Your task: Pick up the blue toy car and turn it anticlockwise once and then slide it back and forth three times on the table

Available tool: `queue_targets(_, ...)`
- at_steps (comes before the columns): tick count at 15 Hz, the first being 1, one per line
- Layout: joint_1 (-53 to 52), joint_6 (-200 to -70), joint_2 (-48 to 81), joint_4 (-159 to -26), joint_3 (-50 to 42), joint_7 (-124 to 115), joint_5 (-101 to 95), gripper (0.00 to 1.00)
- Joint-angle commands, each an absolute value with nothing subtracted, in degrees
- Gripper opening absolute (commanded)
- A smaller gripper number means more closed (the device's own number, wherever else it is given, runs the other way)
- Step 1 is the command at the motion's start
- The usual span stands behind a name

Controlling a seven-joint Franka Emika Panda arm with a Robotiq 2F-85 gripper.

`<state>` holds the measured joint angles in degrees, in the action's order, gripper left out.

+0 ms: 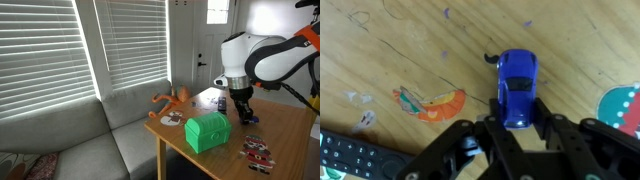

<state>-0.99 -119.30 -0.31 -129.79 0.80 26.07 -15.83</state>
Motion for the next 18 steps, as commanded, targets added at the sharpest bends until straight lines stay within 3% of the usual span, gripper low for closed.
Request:
queue_targets(1,-1.6,-120.72,-2.91,-132.27,1.43,34.14,-18.76,0.11)
queue_targets(18,-2.61,-128.78,-8.5,-139.7,1.23,73.53,-21.04,0.11)
